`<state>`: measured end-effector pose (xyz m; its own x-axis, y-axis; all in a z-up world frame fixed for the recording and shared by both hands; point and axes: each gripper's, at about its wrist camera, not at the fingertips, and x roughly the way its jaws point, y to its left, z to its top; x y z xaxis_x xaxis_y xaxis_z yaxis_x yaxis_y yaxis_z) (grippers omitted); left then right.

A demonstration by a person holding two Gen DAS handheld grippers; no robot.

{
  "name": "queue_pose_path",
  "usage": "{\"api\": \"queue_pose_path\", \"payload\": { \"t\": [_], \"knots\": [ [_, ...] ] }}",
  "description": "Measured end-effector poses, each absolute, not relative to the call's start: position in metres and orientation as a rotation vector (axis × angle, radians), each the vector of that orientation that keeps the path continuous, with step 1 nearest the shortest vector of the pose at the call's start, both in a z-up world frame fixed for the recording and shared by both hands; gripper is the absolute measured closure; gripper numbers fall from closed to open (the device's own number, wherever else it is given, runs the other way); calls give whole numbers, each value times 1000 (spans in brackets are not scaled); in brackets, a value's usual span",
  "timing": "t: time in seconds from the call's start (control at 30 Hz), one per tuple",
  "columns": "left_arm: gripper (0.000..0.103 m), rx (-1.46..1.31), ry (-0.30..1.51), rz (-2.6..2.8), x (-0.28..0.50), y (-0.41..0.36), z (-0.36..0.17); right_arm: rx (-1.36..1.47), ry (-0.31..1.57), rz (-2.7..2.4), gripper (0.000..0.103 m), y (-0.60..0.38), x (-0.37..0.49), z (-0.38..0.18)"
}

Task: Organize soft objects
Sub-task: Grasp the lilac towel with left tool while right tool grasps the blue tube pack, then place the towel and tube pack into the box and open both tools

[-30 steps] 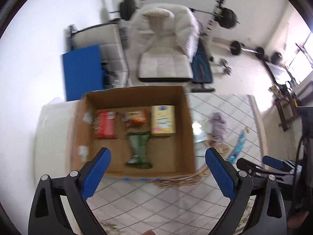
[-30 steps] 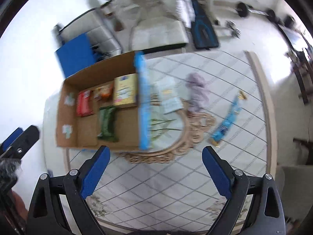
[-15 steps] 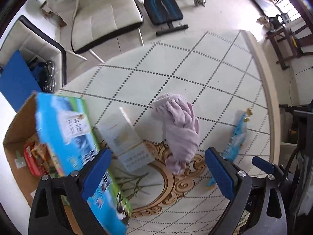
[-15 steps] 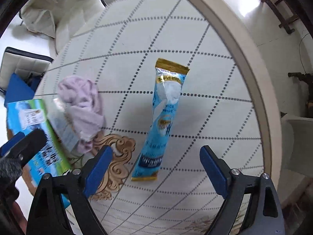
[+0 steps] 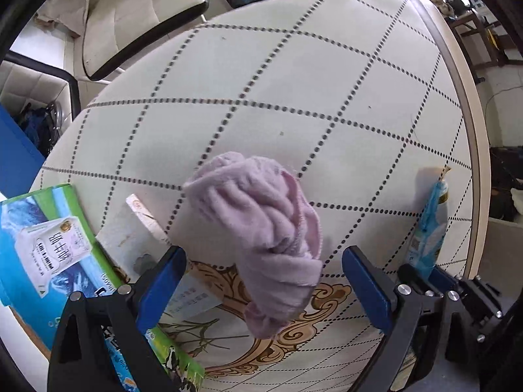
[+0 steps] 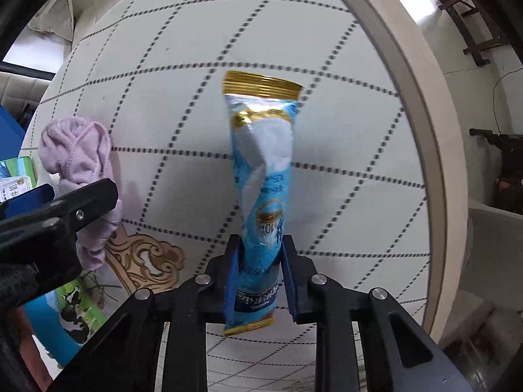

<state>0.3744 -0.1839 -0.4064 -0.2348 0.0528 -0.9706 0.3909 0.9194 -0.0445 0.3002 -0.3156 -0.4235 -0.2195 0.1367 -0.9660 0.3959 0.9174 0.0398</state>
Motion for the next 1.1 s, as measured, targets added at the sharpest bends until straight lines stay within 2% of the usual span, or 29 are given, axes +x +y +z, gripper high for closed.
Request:
{"api": "queue_pose_path", "payload": {
  "t": [0.1, 0.17, 0.2, 0.27, 0.3, 0.4, 0.7, 1.1],
  "knots": [
    [6, 358, 1799, -334, 367, -193, -415, 408, 1807, -245, 77, -324, 299, -427],
    [30, 372, 1810, -328, 361, -197, -420, 405, 1817, -240, 77, -325, 300, -428],
    [31, 392, 1793, -324, 359, -200, -419, 394, 1821, -237, 77, -324, 301, -428],
    [46, 400, 1769, -336, 355, -205, -415, 369, 1821, -230, 77, -326, 301, -428],
    [62, 393, 1755, -338, 354, -207, -411, 356, 1818, -225, 79, -329, 301, -429],
    [62, 381, 1722, -325, 350, -209, -402, 340, 1803, -215, 85, -326, 300, -424],
    [63, 333, 1604, -344, 316, -212, -355, 333, 1736, -174, 87, -322, 286, -388],
    [63, 165, 1422, -384, 294, -139, -233, 233, 1552, -58, 87, -296, 261, -271]
  ]
}}
